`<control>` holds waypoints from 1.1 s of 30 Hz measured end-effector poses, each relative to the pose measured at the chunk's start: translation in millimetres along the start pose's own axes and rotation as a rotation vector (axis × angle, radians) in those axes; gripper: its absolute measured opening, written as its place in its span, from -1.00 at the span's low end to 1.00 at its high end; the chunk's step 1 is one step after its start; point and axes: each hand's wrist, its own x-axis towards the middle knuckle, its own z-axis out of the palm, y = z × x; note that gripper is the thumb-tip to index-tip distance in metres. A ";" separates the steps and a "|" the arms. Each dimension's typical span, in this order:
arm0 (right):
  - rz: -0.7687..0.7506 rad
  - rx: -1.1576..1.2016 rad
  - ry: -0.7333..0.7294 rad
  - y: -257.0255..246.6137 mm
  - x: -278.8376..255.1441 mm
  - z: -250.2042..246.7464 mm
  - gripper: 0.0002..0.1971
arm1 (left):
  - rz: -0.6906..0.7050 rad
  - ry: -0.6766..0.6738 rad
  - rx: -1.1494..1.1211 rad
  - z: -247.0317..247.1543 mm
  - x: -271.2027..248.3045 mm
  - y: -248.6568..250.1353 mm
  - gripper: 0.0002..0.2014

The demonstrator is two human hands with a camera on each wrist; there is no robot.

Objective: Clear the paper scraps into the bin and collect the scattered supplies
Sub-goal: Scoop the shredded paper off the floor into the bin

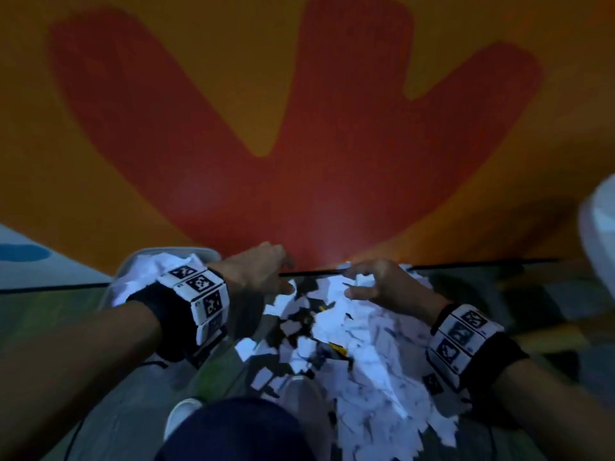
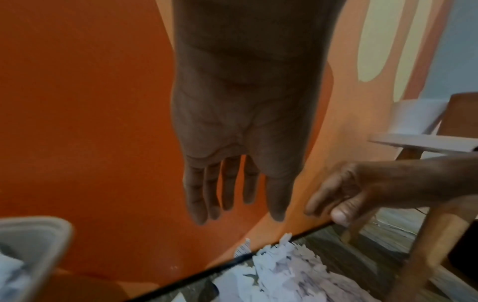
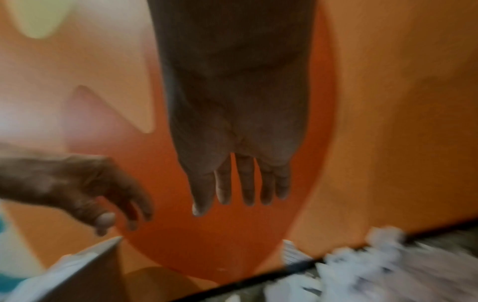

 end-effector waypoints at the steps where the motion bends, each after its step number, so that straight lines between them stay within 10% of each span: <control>1: 0.082 0.018 0.029 28.9 -10.3 -2.0 -0.59 | 0.012 -0.024 -0.037 9.1 15.2 10.6 -0.68; 10: 0.634 0.207 0.237 234.5 -51.2 40.3 -0.47 | 0.082 -0.233 -0.187 129.4 153.3 57.9 -0.27; 22: 0.690 0.213 0.169 288.2 21.1 91.6 0.28 | 0.095 -0.280 -0.089 268.1 221.8 80.4 0.30; 28: 0.509 -0.048 0.133 268.3 37.4 119.5 0.10 | 0.063 0.044 0.158 289.6 210.8 97.9 -0.11; 33: 0.362 0.111 0.094 254.0 34.4 105.4 -0.25 | 0.155 0.205 -0.057 296.6 211.2 91.0 -0.44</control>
